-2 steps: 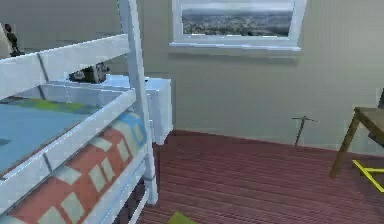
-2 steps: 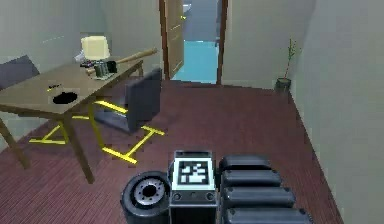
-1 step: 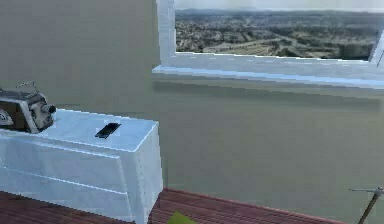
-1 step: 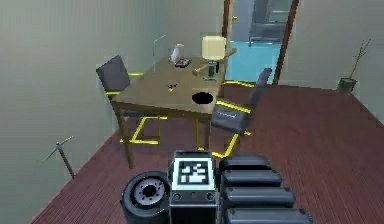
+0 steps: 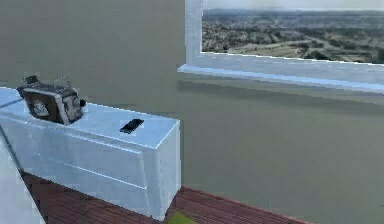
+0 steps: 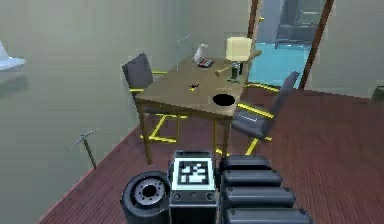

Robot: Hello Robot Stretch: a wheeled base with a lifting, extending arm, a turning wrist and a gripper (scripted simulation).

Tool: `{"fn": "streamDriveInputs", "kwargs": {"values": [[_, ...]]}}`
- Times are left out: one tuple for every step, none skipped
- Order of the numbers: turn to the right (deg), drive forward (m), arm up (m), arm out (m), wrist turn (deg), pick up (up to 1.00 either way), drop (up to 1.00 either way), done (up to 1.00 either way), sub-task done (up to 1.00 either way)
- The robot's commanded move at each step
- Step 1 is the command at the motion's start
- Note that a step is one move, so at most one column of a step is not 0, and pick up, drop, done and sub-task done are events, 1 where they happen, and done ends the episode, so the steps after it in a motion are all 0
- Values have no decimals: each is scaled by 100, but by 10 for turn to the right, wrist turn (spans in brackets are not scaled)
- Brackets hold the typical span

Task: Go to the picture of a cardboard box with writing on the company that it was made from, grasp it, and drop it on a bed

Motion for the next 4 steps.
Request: {"fn": "streamDriveInputs", "kwargs": {"values": [[0,15,0,0,0,0,0,0,0],[-150,0,0,0,0,0,0,0,0],[0,35,0,0,0,0,0,0,0],[-450,0,0,0,0,0,0,0,0]]}}
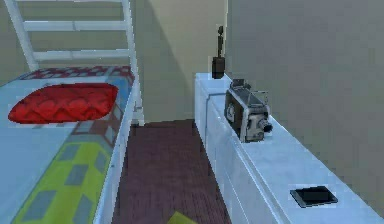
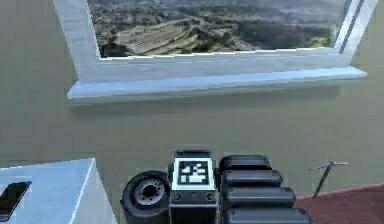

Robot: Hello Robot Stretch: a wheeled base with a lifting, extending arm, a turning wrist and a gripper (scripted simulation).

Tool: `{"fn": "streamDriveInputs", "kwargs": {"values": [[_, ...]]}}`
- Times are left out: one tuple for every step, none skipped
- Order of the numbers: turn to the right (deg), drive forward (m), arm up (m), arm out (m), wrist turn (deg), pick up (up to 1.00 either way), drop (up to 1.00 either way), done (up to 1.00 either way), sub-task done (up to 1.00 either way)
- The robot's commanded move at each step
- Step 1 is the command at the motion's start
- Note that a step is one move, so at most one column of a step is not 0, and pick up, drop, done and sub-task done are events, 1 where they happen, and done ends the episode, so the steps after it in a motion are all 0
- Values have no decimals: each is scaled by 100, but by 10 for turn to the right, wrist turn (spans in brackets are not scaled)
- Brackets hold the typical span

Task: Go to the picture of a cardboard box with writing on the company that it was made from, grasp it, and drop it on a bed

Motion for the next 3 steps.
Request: {"fn": "streamDriveInputs", "kwargs": {"values": [[-90,0,0,0,0,0,0,0,0],[0,100,0,0,0,0,0,0,0],[0,25,0,0,0,0,0,0,0]]}}
